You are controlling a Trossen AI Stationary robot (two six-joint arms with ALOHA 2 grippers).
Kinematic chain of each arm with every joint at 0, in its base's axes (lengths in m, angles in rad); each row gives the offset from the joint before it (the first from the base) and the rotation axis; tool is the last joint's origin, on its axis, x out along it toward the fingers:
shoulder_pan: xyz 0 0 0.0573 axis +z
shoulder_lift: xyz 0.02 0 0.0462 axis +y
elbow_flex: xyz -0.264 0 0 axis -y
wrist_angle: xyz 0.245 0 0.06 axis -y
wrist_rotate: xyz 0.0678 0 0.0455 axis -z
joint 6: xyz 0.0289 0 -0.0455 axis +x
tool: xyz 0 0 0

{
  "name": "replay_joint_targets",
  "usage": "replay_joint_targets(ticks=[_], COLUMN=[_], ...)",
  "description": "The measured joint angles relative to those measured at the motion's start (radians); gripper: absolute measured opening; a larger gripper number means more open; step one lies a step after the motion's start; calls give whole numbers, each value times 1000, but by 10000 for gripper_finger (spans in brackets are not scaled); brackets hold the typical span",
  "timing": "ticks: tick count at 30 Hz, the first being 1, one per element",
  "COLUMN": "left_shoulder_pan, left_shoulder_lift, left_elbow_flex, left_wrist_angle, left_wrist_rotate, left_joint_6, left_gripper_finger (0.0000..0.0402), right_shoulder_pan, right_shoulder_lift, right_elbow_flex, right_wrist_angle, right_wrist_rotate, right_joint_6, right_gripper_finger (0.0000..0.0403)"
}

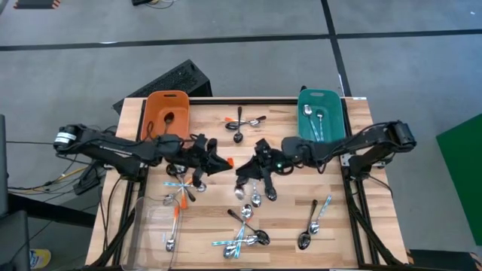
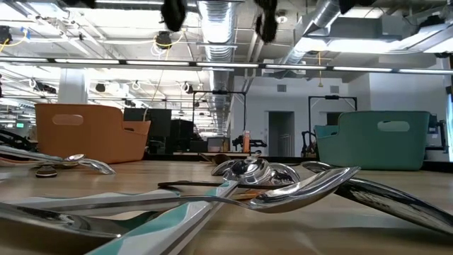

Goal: Sort silverware by color (type)
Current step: Put the orange spoon into the transparent bin

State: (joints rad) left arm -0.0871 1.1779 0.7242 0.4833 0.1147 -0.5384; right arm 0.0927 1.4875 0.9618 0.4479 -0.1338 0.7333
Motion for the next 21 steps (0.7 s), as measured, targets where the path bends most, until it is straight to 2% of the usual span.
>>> replay_joint_targets(ticks=[5, 10, 13, 16, 21], left_shoulder_pan=[-72, -168, -235, -303, -414], left_shoulder_lift=[-131, -240, -278, -303, -322], left_elbow_flex=[0, 0, 0, 0, 0], left_wrist_angle=[-373, -668, -820, -924, -937], left_wrist_rotate=[-159, -288, -312, -293, -285], left_joint_6=[-64, -256, -390, -515, -651], left_gripper_finger=[0, 0, 0, 0, 0], right_shoulder_pan=[-14, -12, -17, -22, -22], right_shoulder_lift=[-11, -12, -12, -11, -11], right_elbow_flex=[-2, -1, -1, -1, -1], right_wrist_angle=[-178, -307, -374, -403, -411], right_wrist_rotate=[11, 4, 4, 4, 4], right_joint_6=[5, 66, 75, 74, 74], right_gripper_finger=[92, 92, 93, 93, 93])
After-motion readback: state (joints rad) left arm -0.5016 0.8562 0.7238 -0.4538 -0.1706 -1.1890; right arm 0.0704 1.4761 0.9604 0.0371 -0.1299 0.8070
